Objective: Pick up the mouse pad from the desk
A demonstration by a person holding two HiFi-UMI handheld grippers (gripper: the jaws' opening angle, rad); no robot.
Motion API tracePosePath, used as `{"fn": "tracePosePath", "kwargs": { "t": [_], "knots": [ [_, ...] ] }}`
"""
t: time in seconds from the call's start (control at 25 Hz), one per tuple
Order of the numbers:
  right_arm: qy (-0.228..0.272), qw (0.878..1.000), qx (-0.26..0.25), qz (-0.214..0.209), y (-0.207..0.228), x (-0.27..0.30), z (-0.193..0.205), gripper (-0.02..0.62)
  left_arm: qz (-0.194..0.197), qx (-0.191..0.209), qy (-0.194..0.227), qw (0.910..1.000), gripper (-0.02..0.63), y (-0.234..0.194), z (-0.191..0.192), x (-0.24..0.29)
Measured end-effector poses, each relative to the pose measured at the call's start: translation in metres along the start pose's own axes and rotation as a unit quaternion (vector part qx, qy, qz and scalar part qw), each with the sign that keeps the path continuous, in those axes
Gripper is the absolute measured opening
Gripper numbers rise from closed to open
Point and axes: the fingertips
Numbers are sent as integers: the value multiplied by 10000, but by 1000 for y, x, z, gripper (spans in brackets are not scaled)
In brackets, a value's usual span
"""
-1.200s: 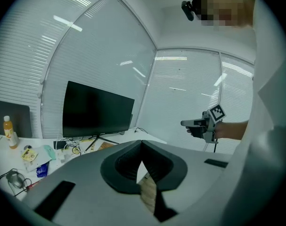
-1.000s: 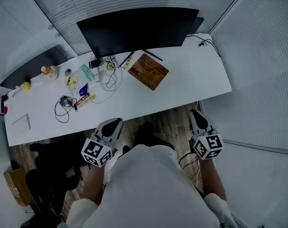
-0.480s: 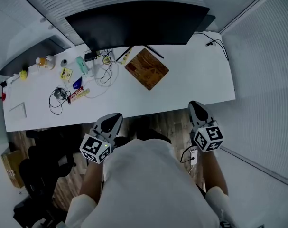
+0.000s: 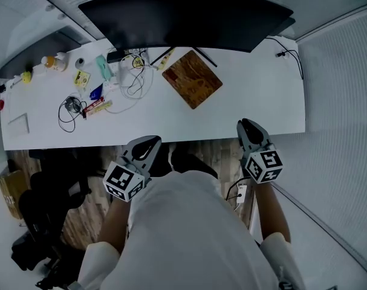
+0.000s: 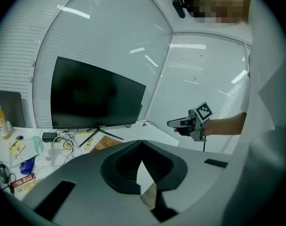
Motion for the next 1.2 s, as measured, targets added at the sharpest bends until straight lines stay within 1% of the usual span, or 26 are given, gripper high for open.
{"fn": "tracePosePath", "kwargs": {
  "t": [0.04, 0.16, 0.32, 0.44, 0.6, 0.68, 0.92, 1.2],
  "knots": [
    [-46, 10000, -1, -23, 0, 7, 1, 56, 4, -12, -12, 10000, 17, -4, 1, 2],
    [-204, 9998, -8, -29, 1, 27, 5, 134, 37, -63, -52, 10000, 17, -15, 3, 8],
    [-397, 9992, -2, 6, 3, 57, 10, 159, 142, -101, -125, 9998, 17, -34, 5, 20],
    [-560, 9984, 54, 39, 5, 80, 17, 200, 249, -105, -196, 9994, 17, -45, 6, 29],
    [-844, 9961, 247, 49, 10, 109, 32, 286, 360, -195, -267, 9988, 17, -59, 11, 36],
    [-975, 9947, 290, 120, 14, 123, 39, 309, 401, -261, -298, 9984, 17, -65, 15, 38],
    [-1450, 9883, 317, 345, 34, 165, 67, 325, 488, -390, -420, 9972, 17, -81, 26, 44],
    [-1929, 9789, 298, 603, 62, 207, 100, 325, 653, -337, -581, 9956, 17, -90, 36, 56]
  ]
}}
Point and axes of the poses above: the fingertips, and each gripper's own axes: x forward along the fingers, y to its right, z out of its underside, and after that the axes turned 4 degrees about y, right-handed
